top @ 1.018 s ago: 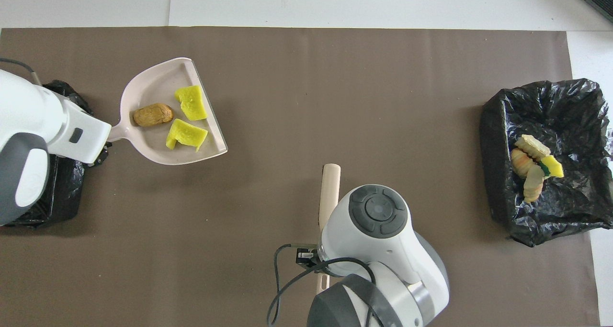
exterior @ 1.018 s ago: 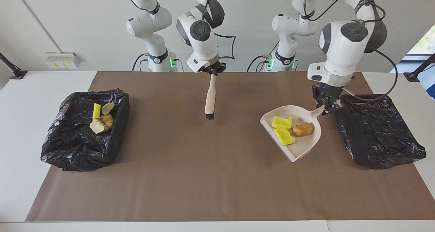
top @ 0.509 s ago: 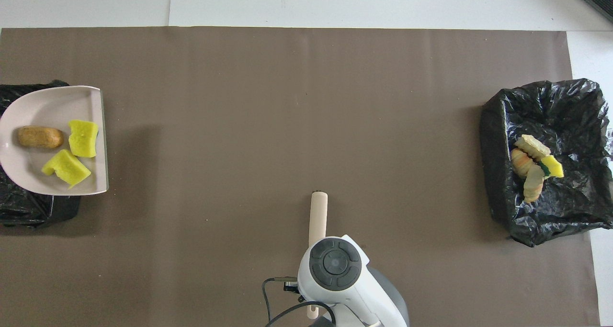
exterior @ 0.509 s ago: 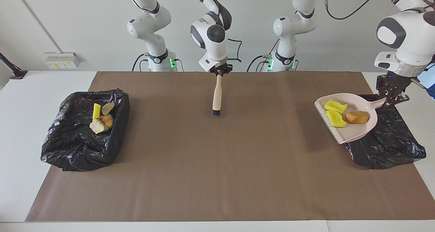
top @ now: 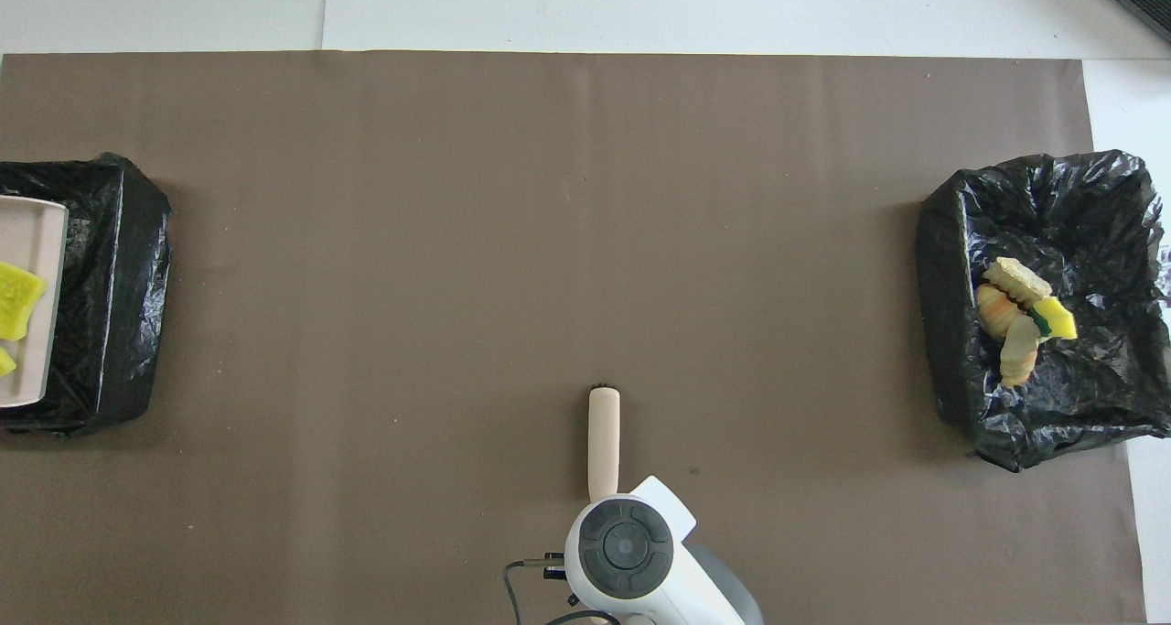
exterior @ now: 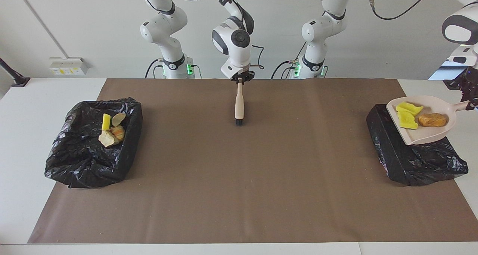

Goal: Sweep and dump trash in bin
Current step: 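Carry the loaded dustpan to the bin nearest the left gripper, then tilt the dustpan over the bin while the right gripper drops the brush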

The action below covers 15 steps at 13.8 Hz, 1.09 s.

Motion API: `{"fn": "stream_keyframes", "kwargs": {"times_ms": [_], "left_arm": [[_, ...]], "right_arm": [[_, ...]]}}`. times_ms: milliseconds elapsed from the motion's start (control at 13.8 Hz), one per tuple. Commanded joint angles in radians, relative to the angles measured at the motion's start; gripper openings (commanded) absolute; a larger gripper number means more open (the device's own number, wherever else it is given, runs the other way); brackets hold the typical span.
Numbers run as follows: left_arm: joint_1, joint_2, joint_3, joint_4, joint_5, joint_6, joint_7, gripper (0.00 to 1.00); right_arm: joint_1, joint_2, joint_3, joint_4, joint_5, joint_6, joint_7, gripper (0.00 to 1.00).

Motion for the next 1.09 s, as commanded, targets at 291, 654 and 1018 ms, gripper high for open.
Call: {"fn": "stream_keyframes", "kwargs": {"times_ms": [291,654,1018], "left_arm": [[-0.026,0.055,-0.011,0.044,0.339,0.031,-0.268,0.00],[-0.055,0.049,-0.011,0.052,0.547,0.025,-0.351,0.00],[-0.083,0.040,-0.017,0.096,0.661,-0.027,-0.361,0.00]], "right_arm": [[-0.029,-0.004,-0.002,0.076,-0.027,-0.003,0.019,1.00],[-0.127,-0.013,-0.008,0.217,-0.102,-0.112,0.015,1.00],[-0.250,-0.014,-0.008,0.354,-0.193,-0.237,-0.068,1.00]]}}
